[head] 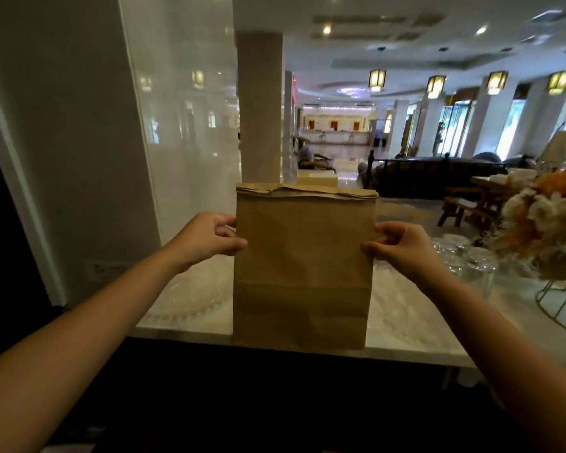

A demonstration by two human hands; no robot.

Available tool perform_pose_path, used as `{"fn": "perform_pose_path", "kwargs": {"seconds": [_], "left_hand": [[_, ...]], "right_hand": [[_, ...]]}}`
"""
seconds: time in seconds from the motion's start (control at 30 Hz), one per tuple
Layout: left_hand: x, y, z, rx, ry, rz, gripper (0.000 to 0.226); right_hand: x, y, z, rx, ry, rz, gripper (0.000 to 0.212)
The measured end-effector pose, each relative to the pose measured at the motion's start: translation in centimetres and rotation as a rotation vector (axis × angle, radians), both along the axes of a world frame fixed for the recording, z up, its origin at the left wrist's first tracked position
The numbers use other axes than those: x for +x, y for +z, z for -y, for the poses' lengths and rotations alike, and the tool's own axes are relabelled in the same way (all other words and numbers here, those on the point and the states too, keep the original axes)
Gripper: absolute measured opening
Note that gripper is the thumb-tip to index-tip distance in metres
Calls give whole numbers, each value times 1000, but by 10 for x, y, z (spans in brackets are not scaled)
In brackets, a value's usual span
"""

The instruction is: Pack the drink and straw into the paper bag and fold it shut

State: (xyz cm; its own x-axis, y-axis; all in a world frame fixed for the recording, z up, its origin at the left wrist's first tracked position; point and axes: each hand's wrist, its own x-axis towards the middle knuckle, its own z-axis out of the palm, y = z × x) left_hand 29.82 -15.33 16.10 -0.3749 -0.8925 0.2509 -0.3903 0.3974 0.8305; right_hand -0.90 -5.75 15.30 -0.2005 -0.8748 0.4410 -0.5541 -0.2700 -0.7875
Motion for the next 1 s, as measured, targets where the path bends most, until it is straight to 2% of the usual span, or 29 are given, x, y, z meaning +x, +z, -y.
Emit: {"fn": "perform_pose_path", "kwargs": {"seconds": [0.2,0.33,0.57,1.0], "left_hand": [[-25,14,42,2,41,9,49],[-41,-3,67,36,71,24,51],[-59,-39,95,80,103,28,50],[-57,-49,108,160,86,-36,55]], "right_hand": [[-15,5,45,46,-79,21,17],[-20,-10,70,121,-135,33,24],[-27,-43,96,181,-182,85,22],[-36,-53,104,210,-64,209,30]]}}
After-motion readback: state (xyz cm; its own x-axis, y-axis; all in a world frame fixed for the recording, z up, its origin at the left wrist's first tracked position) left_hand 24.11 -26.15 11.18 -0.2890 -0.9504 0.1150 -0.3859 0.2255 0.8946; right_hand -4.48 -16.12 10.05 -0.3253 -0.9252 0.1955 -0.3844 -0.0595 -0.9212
